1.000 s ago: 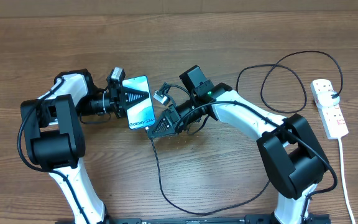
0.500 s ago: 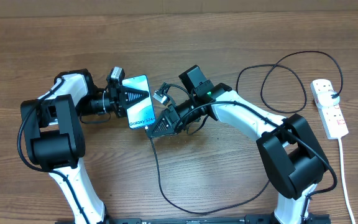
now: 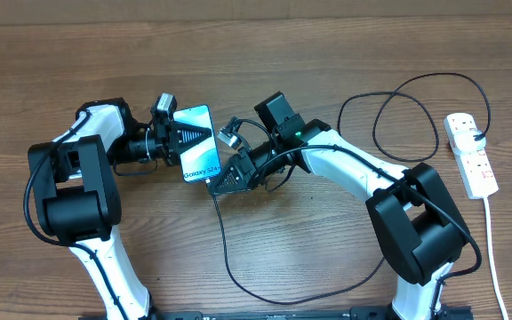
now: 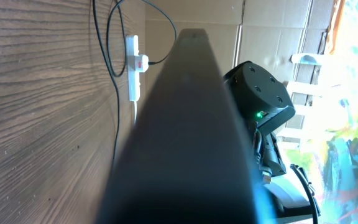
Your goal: Plug charger to phone and switch on socket
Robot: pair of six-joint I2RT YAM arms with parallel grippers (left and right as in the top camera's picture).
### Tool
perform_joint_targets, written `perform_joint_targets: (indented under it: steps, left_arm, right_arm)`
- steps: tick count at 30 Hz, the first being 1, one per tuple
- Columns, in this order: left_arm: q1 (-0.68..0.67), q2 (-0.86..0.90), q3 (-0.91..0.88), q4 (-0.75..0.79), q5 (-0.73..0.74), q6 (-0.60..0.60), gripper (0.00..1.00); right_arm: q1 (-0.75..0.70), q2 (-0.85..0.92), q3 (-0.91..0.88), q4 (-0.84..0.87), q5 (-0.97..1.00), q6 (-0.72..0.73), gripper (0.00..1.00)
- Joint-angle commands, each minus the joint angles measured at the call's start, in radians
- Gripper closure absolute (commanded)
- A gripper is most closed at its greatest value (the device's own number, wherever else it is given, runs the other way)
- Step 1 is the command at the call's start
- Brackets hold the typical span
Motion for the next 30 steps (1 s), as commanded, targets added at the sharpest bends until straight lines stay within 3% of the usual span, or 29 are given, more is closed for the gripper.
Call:
perform_joint_targets:
  steps: [1, 12, 19, 26, 30]
  left_arm:
    - [-0.016, -0.026, 0.01, 0.023, 0.017, 0.028, 0.96]
    - [-0.016, -0.026, 0.009, 0.029, 0.017, 0.027, 0.96]
    - [-0.016, -0.026, 0.01, 0.027, 0.017, -0.108, 0.96]
    - [-0.024, -0.026, 0.009, -0.006, 0.017, -0.112, 0.96]
    - [-0.039, -0.026, 0.009, -0.003, 0.017, -0.109, 0.96]
  right_arm:
    - [0.018, -0.038, 0.03, 0.025, -0.073, 0.0, 0.96]
    - [0.023, -0.038, 0.03, 0.025, -0.071, 0.0, 0.96]
    - [0.023, -0.038, 0.03, 0.025, -0.034, 0.023, 0.96]
    - [0.023, -0.038, 0.03, 0.025, -0.014, 0.03, 0.91]
    - [0.023, -0.038, 0.03, 0.037, 0.008, 0.053, 0.96]
